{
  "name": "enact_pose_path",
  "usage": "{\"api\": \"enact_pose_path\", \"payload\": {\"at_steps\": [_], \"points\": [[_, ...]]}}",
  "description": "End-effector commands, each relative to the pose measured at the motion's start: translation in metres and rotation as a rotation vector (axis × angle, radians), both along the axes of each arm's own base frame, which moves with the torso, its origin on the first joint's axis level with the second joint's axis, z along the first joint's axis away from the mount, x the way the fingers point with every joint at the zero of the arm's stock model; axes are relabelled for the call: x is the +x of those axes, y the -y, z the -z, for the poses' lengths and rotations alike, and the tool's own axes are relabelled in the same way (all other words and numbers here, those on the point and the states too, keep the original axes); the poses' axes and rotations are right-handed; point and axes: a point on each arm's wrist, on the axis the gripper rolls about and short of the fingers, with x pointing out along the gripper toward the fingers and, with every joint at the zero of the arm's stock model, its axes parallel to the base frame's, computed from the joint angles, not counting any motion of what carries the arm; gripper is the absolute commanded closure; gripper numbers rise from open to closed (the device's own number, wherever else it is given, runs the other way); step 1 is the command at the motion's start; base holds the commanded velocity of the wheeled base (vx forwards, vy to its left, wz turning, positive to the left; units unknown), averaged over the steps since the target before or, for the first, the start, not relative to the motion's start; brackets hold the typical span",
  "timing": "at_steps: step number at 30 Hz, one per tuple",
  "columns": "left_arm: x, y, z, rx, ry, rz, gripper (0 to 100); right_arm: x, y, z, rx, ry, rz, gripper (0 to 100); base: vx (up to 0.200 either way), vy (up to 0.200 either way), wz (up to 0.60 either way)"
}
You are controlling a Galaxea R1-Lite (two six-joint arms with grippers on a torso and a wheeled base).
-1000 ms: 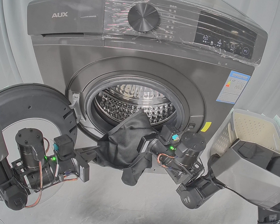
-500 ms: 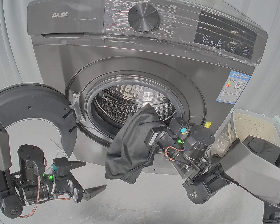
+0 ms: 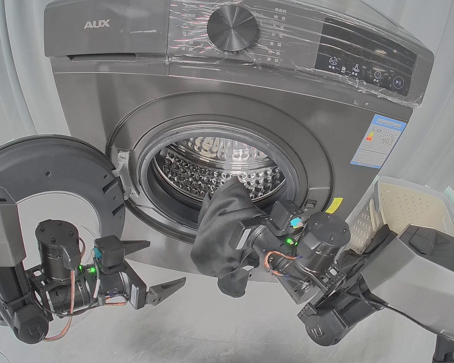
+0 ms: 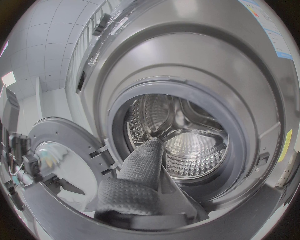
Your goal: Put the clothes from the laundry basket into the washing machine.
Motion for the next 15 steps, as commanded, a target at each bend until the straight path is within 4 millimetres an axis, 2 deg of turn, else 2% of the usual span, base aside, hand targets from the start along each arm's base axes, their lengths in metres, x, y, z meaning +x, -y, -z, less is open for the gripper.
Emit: {"api": "enact_pose_path", "payload": {"at_steps": [1, 11, 15], "points": [[0.018, 0.01, -0.002, -0.03, 0.034, -0.008, 0, -0.026, -0.012, -0.009, 0.001, 0.0, -0.064, 100, 0.0, 0.0, 0.0], [0.047, 0.026, 0.021, -0.025, 0.027, -0.004, 0, -0.038, -0.02, -0.01, -0.003, -0.003, -0.1, 100, 0.0, 0.0, 0.0], [0.06, 0.032, 0.024, -0.037, 0.049, -0.005, 0, -0.044, -0.023, -0.008, -0.007, -0.009, -0.117, 100, 0.0, 0.0, 0.0]]}}
